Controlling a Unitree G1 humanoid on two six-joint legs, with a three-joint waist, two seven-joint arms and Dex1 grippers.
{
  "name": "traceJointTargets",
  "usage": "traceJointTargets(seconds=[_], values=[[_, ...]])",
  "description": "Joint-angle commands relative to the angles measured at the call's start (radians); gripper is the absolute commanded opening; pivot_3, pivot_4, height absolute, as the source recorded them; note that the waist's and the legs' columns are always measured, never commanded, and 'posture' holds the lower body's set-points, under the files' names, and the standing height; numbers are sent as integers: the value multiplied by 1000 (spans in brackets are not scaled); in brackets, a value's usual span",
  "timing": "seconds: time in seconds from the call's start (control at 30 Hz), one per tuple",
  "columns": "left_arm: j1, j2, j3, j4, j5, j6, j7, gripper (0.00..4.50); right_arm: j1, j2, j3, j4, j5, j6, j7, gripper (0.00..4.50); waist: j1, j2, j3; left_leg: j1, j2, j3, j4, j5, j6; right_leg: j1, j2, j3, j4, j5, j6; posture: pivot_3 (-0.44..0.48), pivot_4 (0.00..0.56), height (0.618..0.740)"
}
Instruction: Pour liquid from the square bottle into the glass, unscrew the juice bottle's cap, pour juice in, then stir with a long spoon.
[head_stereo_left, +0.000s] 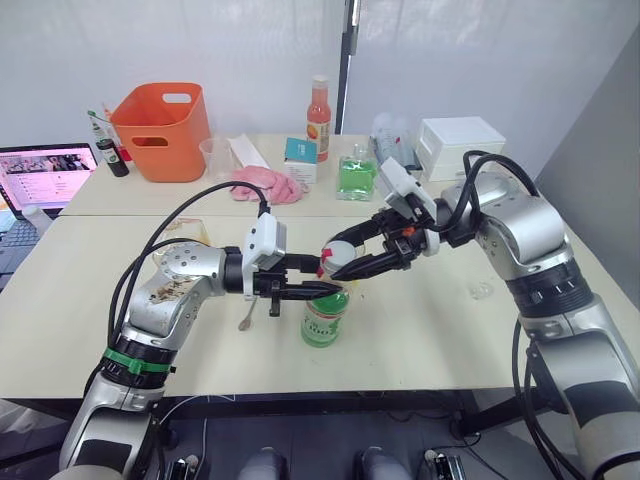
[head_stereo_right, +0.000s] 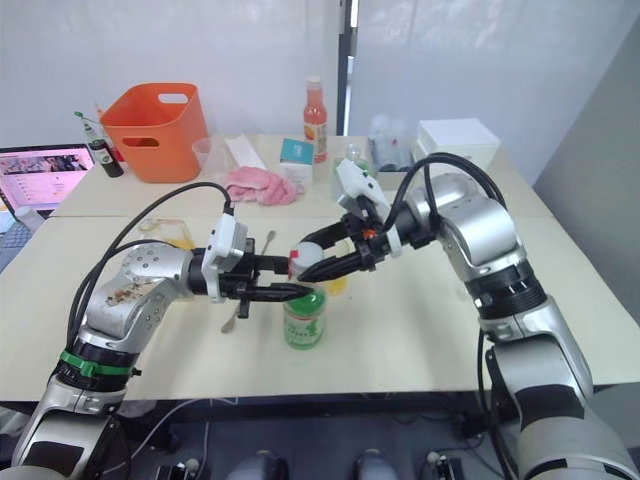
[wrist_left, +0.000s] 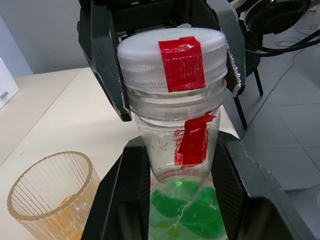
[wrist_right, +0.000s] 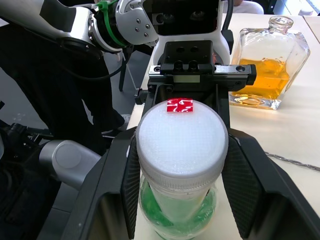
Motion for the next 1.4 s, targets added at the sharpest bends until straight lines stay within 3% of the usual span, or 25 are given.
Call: traceJointTargets(seconds=[0.03,0.17,0.53,1.0,1.1,1.3,1.4], values=[[-5,7,9,-20,0,-1,-5,1346,1,16,-4,-27,-7,5,9,3106,0,0,0,0,0,0,0,0,0,0,0,0,0,0,0,0,150,715],[-7,6,9,-17,0,1,-6,1346,11,28,-40,-57,12,32,-15,4460,2,0,0,-1,0,0,0,0,0,-1,0,0,0,0,0,0,150,715],[-12,6,10,-9,-1,1,-11,1346,70,29,-150,-192,88,135,-136,4460,2,0,0,-1,-1,-1,0,0,0,-1,-1,0,0,0,0,0,150,715],[-18,5,7,-3,2,0,-18,1346,85,22,-148,-196,95,151,-165,4460,2,0,0,-1,-1,0,0,0,0,-1,-1,0,0,0,0,0,150,715],[-20,5,7,1,2,0,-20,1346,85,24,-151,-193,98,151,-167,3726,2,0,0,-1,-1,0,0,0,0,-1,-1,0,0,0,0,0,150,715],[-20,5,7,2,2,0,-22,1346,87,23,-160,-199,109,154,-174,1702,2,0,0,-1,-1,0,0,0,0,-1,-1,0,0,0,0,0,150,715],[-21,5,6,4,3,-1,-24,1346,90,25,-166,-208,119,161,-182,1695,1,0,0,-1,-1,0,0,0,0,-1,-1,0,0,0,0,0,150,715]])
